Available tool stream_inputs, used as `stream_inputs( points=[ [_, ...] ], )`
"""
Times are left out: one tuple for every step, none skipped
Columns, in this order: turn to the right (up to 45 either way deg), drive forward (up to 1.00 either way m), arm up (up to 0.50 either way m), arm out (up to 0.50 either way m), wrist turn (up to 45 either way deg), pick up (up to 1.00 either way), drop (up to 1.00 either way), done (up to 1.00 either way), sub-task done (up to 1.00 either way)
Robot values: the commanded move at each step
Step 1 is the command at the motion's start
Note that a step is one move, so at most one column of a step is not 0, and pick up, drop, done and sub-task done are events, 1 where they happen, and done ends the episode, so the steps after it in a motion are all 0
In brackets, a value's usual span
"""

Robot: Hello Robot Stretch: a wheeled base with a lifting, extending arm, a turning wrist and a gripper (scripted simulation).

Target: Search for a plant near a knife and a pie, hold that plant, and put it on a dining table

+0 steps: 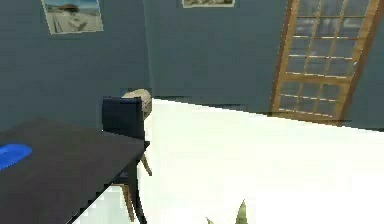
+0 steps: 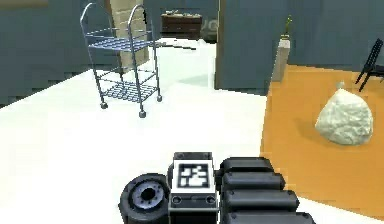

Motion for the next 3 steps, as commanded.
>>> stream_inputs(
  points=[
    [-45.0,0.00,0.00,0.00,0.0,0.00,0.00,0.00,0.00],
    [-45.0,0.00,0.00,0.00,0.0,0.00,0.00,0.00,0.00],
    [-45.0,0.00,0.00,0.00,0.0,0.00,0.00,0.00,0.00]
  ],
)
